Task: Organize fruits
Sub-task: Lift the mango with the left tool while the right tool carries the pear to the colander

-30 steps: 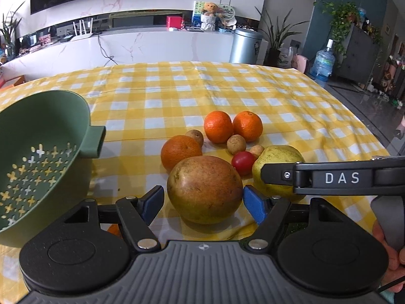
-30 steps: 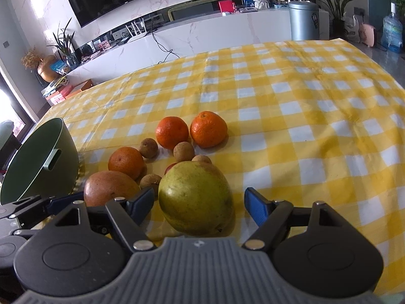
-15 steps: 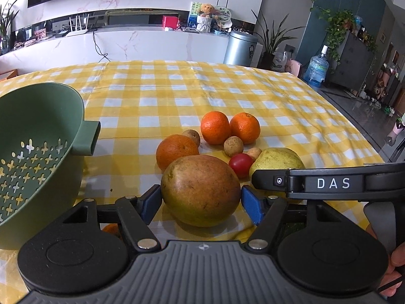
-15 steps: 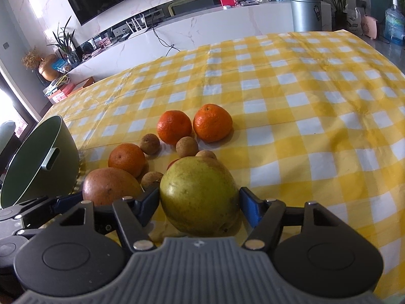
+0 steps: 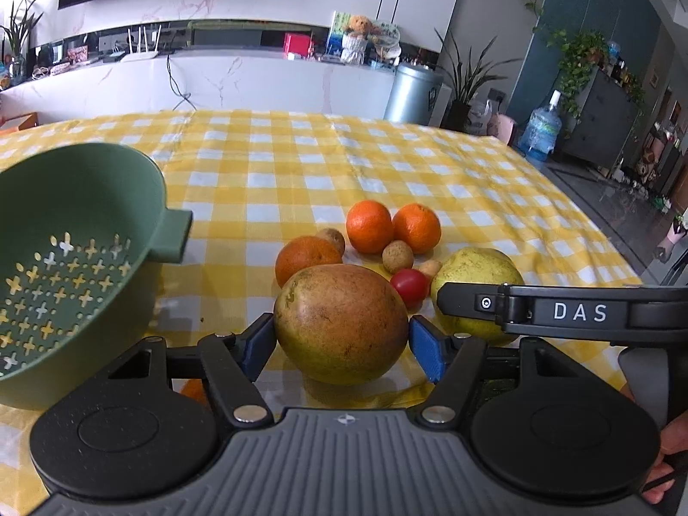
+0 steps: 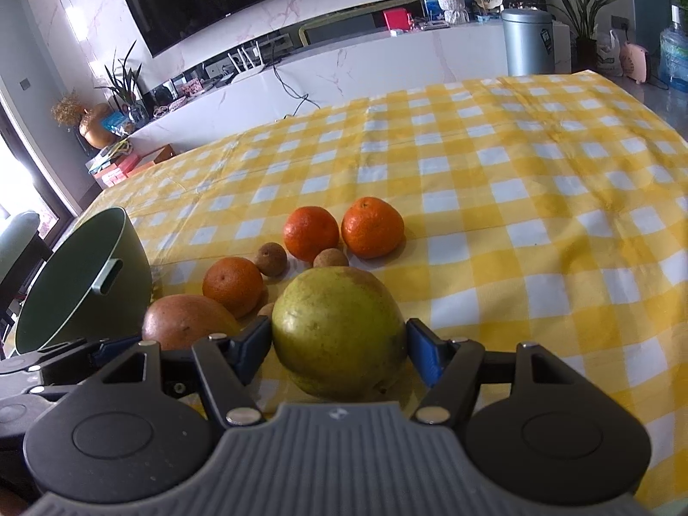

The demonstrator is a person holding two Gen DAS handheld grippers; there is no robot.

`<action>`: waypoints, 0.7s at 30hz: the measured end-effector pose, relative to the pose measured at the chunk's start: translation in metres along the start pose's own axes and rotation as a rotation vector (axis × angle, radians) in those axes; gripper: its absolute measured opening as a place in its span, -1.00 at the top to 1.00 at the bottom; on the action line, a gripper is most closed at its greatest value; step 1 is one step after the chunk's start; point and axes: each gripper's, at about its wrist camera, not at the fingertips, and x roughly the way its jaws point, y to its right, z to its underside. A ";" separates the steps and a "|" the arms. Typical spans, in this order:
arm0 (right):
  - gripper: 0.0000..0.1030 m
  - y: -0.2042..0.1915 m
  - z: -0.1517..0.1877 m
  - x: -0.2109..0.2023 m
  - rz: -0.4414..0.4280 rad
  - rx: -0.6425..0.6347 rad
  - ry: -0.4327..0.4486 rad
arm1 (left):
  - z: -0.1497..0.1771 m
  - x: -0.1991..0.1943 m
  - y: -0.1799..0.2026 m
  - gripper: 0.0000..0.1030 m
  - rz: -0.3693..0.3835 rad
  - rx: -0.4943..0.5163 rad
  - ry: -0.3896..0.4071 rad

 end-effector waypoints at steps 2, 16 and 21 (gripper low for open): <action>-0.27 0.002 0.000 -0.004 -0.002 0.014 0.014 | -0.001 -0.008 -0.002 -0.49 0.004 -0.008 0.009; -0.27 -0.044 -0.007 -0.044 -0.041 -0.081 0.067 | -0.041 -0.086 -0.033 -0.50 0.025 -0.057 0.124; -0.27 -0.097 -0.024 -0.046 -0.091 -0.241 0.064 | -0.054 -0.100 -0.065 -0.50 -0.058 -0.083 0.128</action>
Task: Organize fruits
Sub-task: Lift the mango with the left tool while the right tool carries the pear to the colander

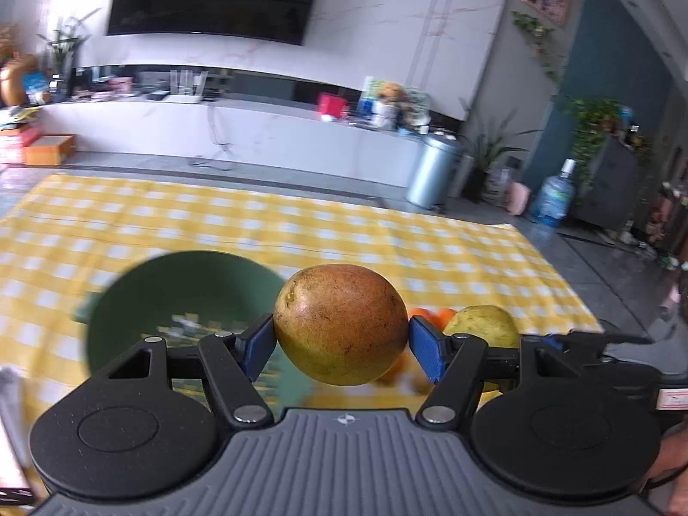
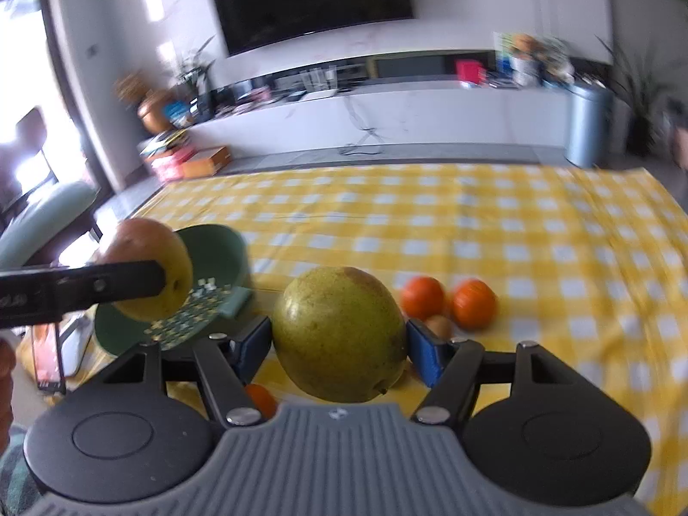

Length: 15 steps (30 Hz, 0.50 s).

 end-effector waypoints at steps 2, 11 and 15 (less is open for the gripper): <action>-0.27 -0.024 -0.012 0.008 -0.028 -0.084 -0.017 | -0.004 -0.001 -0.016 -0.50 -0.035 -0.015 -0.013; -0.26 -0.111 -0.038 0.059 -0.120 -0.440 -0.157 | -0.001 0.012 -0.073 -0.49 -0.081 -0.134 -0.082; -0.26 -0.130 -0.039 0.088 -0.129 -0.559 -0.240 | 0.003 0.020 -0.086 -0.50 -0.099 -0.157 -0.121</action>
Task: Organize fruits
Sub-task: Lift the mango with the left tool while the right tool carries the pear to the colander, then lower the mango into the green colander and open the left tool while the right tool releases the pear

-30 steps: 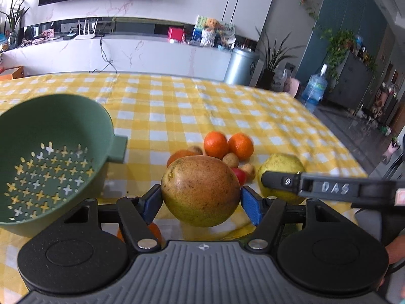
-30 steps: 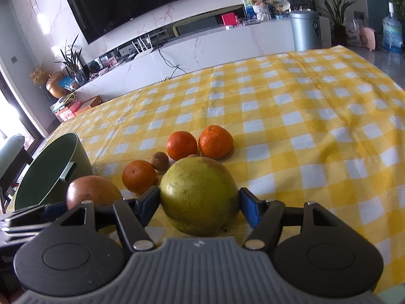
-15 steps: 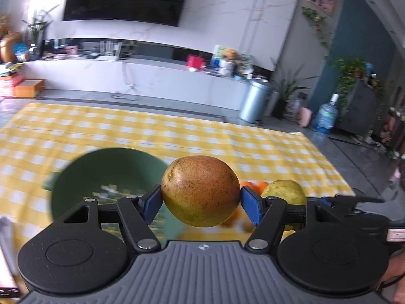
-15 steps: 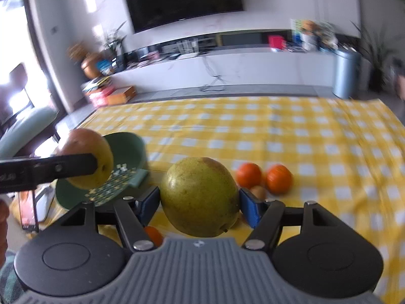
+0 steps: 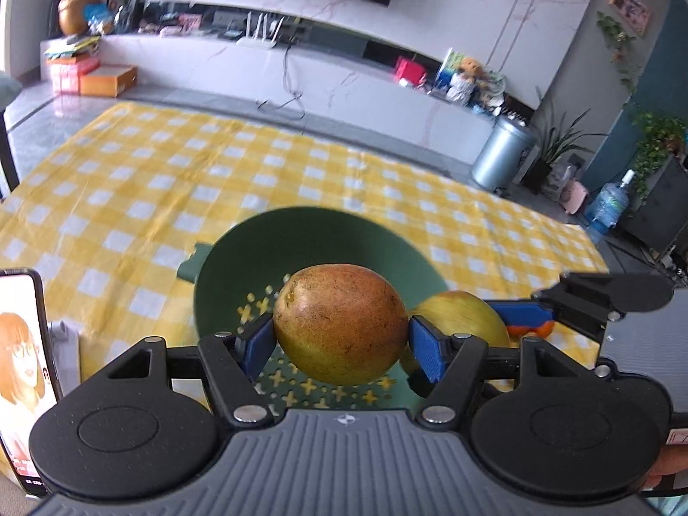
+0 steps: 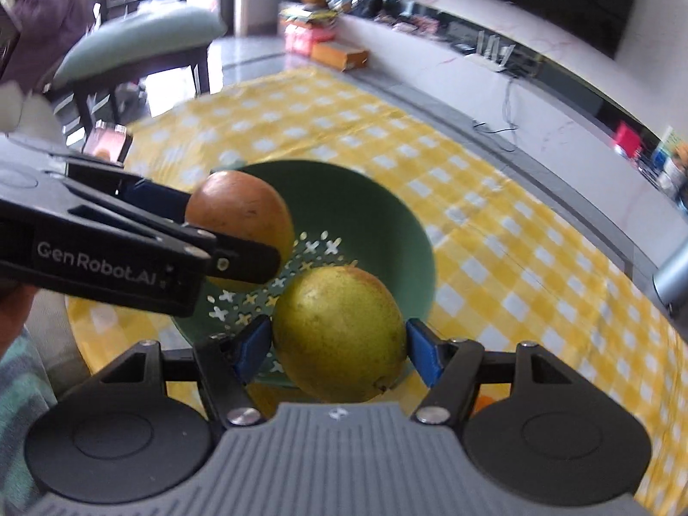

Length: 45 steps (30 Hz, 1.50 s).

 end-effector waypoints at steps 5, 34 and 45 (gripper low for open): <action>-0.26 -0.006 -0.018 0.028 -0.029 -0.074 -0.096 | 0.002 0.016 -0.007 -0.50 -0.054 -0.007 -0.053; -0.28 -0.010 -0.028 0.076 -0.089 -0.174 -0.321 | 0.007 0.035 -0.011 -0.51 -0.105 0.019 -0.106; -0.59 -0.010 -0.027 0.046 -0.029 -0.166 -0.236 | 0.011 0.014 -0.001 -0.58 -0.114 0.088 0.036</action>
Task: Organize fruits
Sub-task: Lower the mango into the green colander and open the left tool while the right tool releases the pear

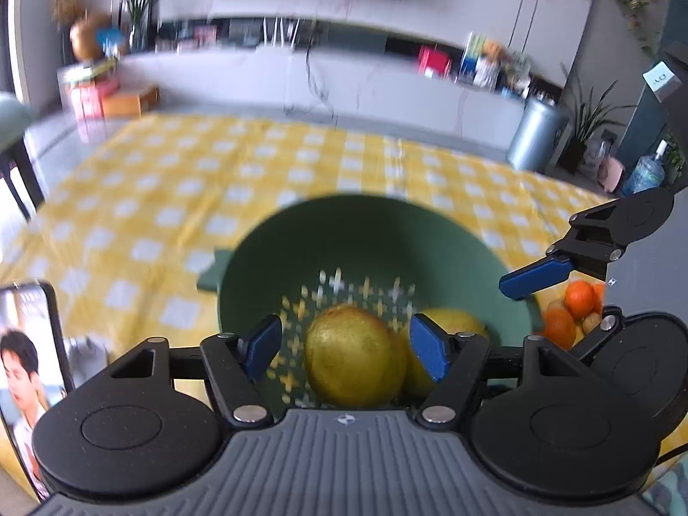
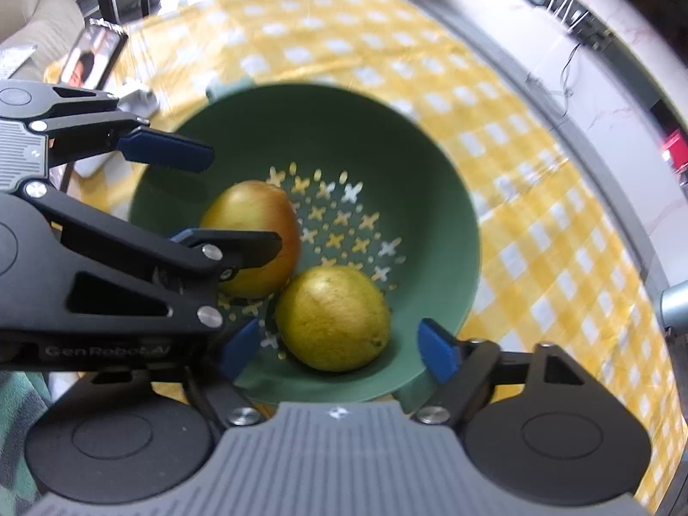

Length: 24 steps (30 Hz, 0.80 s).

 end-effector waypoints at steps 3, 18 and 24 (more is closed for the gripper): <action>-0.60 -0.002 0.006 -0.016 0.022 0.006 0.049 | -0.001 -0.008 0.003 -0.58 0.034 -0.003 0.048; -0.77 0.022 0.120 -0.109 0.175 0.413 0.363 | 0.007 -0.049 0.056 -0.59 0.196 0.125 0.262; -0.81 0.036 0.190 -0.126 0.274 0.639 0.419 | 0.020 -0.052 0.084 -0.59 0.243 0.189 0.249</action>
